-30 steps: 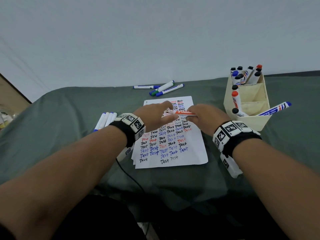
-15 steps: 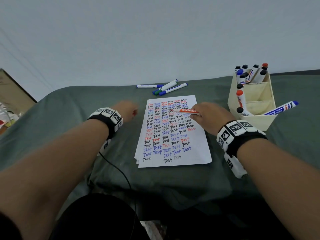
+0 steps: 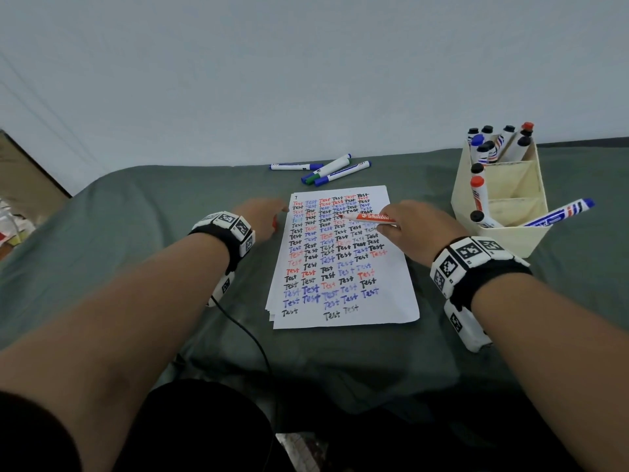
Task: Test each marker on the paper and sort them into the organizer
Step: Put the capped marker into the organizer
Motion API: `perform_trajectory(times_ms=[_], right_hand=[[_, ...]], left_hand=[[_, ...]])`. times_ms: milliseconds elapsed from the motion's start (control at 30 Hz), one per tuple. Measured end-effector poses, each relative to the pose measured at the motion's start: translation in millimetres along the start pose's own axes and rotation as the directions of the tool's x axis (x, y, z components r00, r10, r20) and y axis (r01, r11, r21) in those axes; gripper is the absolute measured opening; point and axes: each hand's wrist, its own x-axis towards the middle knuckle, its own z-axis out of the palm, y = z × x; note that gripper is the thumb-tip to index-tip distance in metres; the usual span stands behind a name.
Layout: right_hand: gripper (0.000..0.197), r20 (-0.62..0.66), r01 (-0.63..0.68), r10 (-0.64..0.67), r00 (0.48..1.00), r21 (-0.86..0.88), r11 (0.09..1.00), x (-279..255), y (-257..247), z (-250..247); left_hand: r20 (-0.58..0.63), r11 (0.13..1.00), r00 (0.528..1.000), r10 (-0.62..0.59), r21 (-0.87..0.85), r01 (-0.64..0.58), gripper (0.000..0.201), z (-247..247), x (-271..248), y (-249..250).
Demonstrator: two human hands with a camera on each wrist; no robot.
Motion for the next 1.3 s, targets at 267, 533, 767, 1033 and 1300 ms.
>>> perform_trajectory(times_ms=[267, 533, 767, 1033, 1300], right_hand=[[0.023, -0.005, -0.013, 0.013, 1.000, 0.040, 0.999, 2, 1, 2], [0.027, -0.017, -0.061, 0.064, 0.998, 0.118, 0.991, 4, 2, 6], [0.057, -0.011, -0.028, 0.029, 1.000, 0.091, 0.995, 3, 8, 10], [0.033, -0.058, 0.021, -0.017, 0.998, 0.058, 0.998, 4, 8, 10], [0.069, -0.040, 0.056, -0.047, 0.998, 0.286, 0.957, -4, 1, 1]], left_hand=[[-0.171, 0.993, 0.984, 0.048, 0.110, -0.029, 0.060, 1, -6, 11], [0.160, 0.986, 0.981, 0.106, 0.111, -0.124, 0.104, 21, -30, 57], [0.355, 0.985, 0.929, 0.109, 0.087, -0.148, 0.121, 35, -34, 61], [0.363, 0.989, 0.924, 0.125, 0.029, -0.145, 0.102, 32, -43, 65], [0.376, 0.990, 0.918, 0.122, 0.014, -0.137, 0.100, 34, -44, 67]])
